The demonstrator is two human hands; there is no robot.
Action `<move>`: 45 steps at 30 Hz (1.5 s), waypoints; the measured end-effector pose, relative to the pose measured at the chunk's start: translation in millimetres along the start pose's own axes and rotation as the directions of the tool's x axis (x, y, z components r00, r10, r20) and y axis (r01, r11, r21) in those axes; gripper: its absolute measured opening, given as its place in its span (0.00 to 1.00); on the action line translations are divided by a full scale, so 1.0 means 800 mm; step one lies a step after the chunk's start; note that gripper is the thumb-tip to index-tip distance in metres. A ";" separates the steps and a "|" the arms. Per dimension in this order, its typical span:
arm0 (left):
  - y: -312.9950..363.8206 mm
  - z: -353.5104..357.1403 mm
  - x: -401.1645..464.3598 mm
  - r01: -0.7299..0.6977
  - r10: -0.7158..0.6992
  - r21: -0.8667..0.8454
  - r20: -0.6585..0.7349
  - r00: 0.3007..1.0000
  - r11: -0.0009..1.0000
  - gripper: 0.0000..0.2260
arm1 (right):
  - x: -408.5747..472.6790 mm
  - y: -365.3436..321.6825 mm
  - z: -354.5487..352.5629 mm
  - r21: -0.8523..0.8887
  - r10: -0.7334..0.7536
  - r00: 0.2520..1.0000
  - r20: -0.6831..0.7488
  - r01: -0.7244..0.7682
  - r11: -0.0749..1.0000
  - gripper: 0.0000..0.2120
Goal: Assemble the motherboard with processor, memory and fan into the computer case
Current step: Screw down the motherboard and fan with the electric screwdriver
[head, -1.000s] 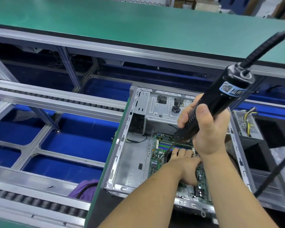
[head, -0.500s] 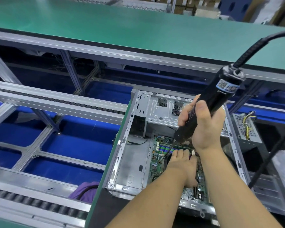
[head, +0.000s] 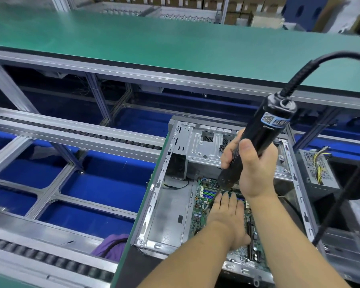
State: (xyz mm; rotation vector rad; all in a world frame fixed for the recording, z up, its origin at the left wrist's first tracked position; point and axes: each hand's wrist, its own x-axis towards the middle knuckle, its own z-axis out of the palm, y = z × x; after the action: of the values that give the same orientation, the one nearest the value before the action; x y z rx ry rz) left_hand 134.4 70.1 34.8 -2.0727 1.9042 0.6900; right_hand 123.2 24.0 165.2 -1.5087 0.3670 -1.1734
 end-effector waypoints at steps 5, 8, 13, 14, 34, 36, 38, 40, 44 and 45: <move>-0.016 -0.004 0.004 -0.051 0.056 -0.052 0.101 0.993 0.997 0.44 | 0.003 0.006 0.003 0.010 0.026 0.999 0.024 -0.027 1.000 0.12; -0.019 -0.004 0.005 -0.069 0.076 -0.060 0.122 0.990 0.996 0.42 | 0.003 0.011 0.011 0.006 0.066 0.995 0.079 -0.066 0.998 0.23; -0.016 0.001 0.005 -0.065 0.068 -0.033 0.101 0.993 0.997 0.39 | 0.005 0.013 0.008 0.050 0.087 0.994 0.070 -0.090 0.995 0.25; -0.016 0.000 0.006 -0.061 0.064 -0.029 0.109 0.992 0.998 0.39 | 0.005 0.013 0.006 0.068 0.078 0.994 0.072 -0.083 0.994 0.26; -0.016 -0.006 -0.001 -0.021 0.029 -0.073 0.112 0.993 0.997 0.43 | 0.004 0.014 0.001 0.080 0.024 0.992 0.120 -0.034 0.996 0.22; -0.015 -0.009 -0.002 -0.015 0.023 -0.066 0.121 0.992 0.998 0.43 | 0.008 0.014 -0.001 0.082 0.029 0.995 0.097 -0.037 0.996 0.22; -0.011 -0.011 -0.004 -0.013 0.018 -0.042 0.122 0.992 0.999 0.42 | 0.008 0.012 -0.002 0.079 0.026 0.996 0.087 -0.032 0.996 0.21; -0.005 -0.011 -0.004 -0.005 0.005 0.001 0.109 0.994 1.000 0.40 | 0.006 0.010 0.000 0.077 0.019 0.996 0.089 -0.026 0.997 0.21; -0.003 -0.009 -0.004 -0.031 0.030 0.026 0.061 0.998 0.999 0.38 | 0.004 0.005 0.011 0.048 0.026 0.993 0.116 -0.032 0.998 0.23; -0.006 -0.009 -0.005 -0.059 0.059 0.002 0.063 0.996 0.998 0.39 | 0.005 0.005 0.014 0.032 0.036 0.992 0.123 -0.041 0.999 0.25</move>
State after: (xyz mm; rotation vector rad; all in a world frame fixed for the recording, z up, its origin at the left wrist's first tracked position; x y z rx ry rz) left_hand 140.0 70.3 42.3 -1.9750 1.9374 0.7548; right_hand 135.5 26.5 165.1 -1.5289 0.2904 -1.0465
